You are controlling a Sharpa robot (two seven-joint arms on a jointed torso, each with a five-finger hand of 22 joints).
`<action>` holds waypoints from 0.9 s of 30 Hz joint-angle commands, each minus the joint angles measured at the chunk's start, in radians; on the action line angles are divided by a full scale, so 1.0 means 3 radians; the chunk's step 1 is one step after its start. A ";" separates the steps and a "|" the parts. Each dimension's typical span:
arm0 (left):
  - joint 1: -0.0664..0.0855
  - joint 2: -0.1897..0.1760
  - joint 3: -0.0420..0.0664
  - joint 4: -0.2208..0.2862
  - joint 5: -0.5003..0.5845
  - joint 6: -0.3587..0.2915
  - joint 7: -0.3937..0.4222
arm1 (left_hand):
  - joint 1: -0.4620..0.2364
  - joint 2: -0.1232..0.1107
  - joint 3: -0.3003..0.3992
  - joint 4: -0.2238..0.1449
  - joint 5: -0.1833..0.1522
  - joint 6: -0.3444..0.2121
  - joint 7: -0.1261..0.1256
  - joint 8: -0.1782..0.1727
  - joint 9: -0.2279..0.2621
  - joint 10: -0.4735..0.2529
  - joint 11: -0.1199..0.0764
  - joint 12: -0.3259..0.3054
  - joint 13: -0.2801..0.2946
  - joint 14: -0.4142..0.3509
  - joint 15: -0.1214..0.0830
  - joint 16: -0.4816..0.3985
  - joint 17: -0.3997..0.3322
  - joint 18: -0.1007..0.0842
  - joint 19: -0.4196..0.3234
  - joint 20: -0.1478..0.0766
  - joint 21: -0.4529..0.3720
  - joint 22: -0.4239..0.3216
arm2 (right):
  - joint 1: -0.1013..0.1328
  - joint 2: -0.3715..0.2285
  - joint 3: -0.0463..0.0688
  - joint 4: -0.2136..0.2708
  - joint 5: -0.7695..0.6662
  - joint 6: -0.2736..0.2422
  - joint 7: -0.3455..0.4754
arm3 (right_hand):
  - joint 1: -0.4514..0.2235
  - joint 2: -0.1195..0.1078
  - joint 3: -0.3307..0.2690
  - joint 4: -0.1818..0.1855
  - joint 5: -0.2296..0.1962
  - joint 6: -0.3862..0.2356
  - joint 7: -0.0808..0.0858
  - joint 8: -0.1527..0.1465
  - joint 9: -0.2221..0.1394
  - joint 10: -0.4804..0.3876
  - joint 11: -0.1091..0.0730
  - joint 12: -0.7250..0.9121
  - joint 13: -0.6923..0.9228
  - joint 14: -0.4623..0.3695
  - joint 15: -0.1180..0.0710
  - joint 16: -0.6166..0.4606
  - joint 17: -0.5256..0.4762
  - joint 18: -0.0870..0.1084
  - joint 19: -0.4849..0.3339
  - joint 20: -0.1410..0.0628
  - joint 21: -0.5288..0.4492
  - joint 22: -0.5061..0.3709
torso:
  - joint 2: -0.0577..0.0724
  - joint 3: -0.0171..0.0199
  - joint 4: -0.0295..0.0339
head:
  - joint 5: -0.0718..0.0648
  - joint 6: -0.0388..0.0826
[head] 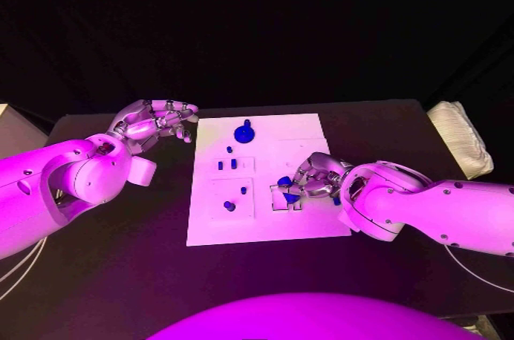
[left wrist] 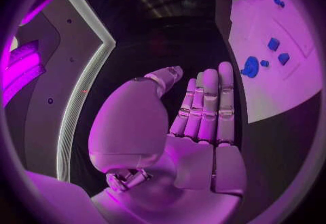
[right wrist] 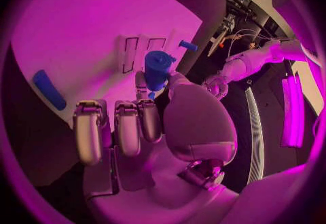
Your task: Assemble the parts on the task board
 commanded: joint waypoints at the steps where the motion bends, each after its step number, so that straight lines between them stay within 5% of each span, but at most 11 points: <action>1: 0.0001 0.0002 0.0002 0.0013 0.0020 0.0031 0.0007 | -0.0030 0.0003 0.0000 0.0024 0.0007 -0.0027 0.0033 0.0014 -0.0004 -0.0023 0.0007 0.0015 0.0005 -0.0026 0.0002 0.0007 -0.0004 0.0021 0.0013 0.0019 -0.0024 -0.0005 | -0.0012 0.0049 0.0001 -0.0023 0.0020 0.0182 -0.0054 | -0.0034 0.0003 0.0086 -0.0069 -0.0021 0.0218 -0.0198 0.0062 0.0114 0.0188 -0.0022 0.0017 0.0580 0.0295 -0.0023 0.0017 0.0618 -0.0058 0.0292 -0.0024 0.0015 0.0783 | -0.0001 -0.0001 -0.0004 | 0.0005 -0.0003; 6: 0.0001 0.0000 0.0002 0.0016 0.0020 0.0037 0.0002 | -0.0034 0.0005 -0.0001 0.0030 0.0007 -0.0027 0.0033 0.0015 -0.0004 -0.0024 0.0008 0.0017 0.0005 -0.0026 0.0002 0.0008 -0.0004 0.0021 0.0014 0.0020 -0.0025 -0.0006 | -0.0018 0.0095 0.0001 -0.0050 -0.0024 0.0214 -0.0086 | -0.0060 0.0005 0.0103 -0.0071 -0.0026 0.0227 -0.0202 0.0068 0.0117 0.0199 -0.0025 0.0036 0.0598 0.0298 -0.0026 0.0022 0.0632 -0.0061 0.0295 -0.0027 0.0026 0.0789 | 0.0001 0.0001 0.0011 | -0.0003 -0.0012; 15: 0.0002 -0.0007 0.0002 0.0015 0.0020 0.0040 -0.0005 | -0.0035 0.0007 -0.0001 0.0033 0.0007 -0.0028 0.0033 0.0016 -0.0005 -0.0025 0.0007 0.0019 0.0005 -0.0025 0.0002 0.0009 -0.0004 0.0021 0.0015 0.0020 -0.0026 -0.0007 | -0.0019 0.0163 0.0001 -0.0083 -0.0215 0.0133 -0.0170 | -0.0081 -0.0029 0.0120 -0.0075 -0.0006 0.0231 -0.0207 0.0074 0.0119 0.0204 -0.0030 0.0040 0.0604 0.0302 -0.0030 0.0030 0.0652 -0.0065 0.0302 -0.0032 0.0045 0.0800 | 0.0001 0.0004 0.0002 | 0.0016 -0.0004; 27: 0.0002 -0.0019 0.0002 0.0014 0.0020 0.0048 -0.0023 | -0.0040 0.0007 -0.0003 0.0040 0.0007 -0.0029 0.0032 0.0018 -0.0005 -0.0027 0.0007 0.0022 0.0006 -0.0024 0.0003 0.0010 -0.0003 0.0021 0.0017 0.0020 -0.0028 -0.0008 | -0.0018 0.0211 0.0002 -0.0121 -0.0322 0.0318 -0.0290 | -0.0167 -0.0081 0.0142 -0.0071 -0.0076 0.0230 -0.0205 0.0082 0.0123 0.0201 -0.0029 0.0022 0.0598 0.0300 -0.0031 0.0027 0.0645 -0.0063 0.0299 -0.0036 0.0035 0.0796 | 0.0000 0.0004 -0.0001 | 0.0031 -0.0024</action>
